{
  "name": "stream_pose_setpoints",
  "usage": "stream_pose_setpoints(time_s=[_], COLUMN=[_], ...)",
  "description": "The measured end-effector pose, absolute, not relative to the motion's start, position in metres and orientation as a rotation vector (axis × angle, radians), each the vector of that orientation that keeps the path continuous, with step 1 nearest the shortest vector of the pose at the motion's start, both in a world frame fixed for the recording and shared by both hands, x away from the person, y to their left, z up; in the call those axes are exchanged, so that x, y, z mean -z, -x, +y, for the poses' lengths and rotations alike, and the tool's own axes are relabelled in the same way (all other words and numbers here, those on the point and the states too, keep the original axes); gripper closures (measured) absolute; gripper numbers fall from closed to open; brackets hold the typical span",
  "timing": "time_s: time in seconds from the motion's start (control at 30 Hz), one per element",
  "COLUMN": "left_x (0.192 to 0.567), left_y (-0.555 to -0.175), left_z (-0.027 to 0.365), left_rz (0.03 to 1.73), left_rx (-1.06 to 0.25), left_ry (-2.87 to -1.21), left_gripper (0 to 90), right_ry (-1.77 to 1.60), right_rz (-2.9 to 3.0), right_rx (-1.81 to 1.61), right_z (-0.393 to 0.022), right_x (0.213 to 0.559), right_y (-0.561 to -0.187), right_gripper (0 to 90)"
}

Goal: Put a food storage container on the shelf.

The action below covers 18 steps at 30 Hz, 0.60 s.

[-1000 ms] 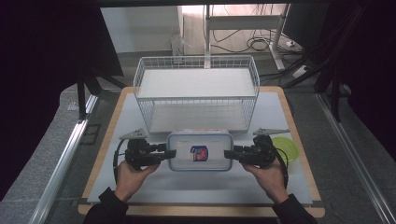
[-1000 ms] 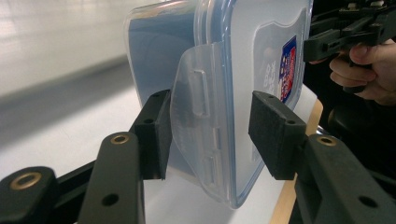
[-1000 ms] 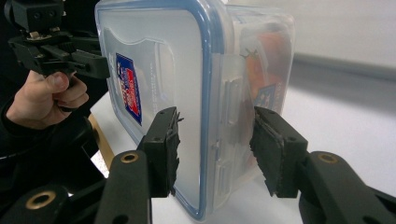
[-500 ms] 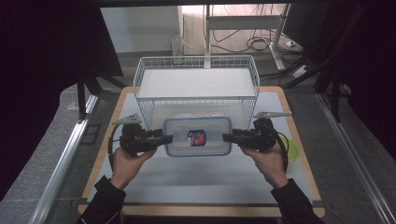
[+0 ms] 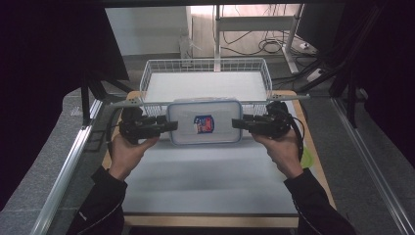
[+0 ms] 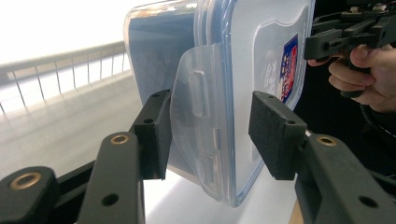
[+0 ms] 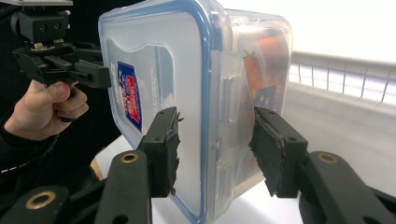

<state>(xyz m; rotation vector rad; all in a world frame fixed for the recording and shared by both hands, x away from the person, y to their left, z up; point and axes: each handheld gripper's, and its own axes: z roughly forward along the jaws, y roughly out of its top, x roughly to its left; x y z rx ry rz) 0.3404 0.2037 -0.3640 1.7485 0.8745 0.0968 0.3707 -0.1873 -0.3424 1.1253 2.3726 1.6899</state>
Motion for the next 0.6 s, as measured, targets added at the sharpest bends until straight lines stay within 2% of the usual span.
stream_pose_setpoints(time_s=[0.6], left_x=[0.307], left_y=[-0.386], left_z=[0.208], left_rz=[0.856], left_rx=[-0.122], left_ry=[-1.742], left_gripper=[50.5], right_ry=[-1.11], right_rz=[2.312], right_rx=[-1.748], right_z=[-0.185], right_x=[0.295], right_y=[-0.412], right_gripper=[52.7])
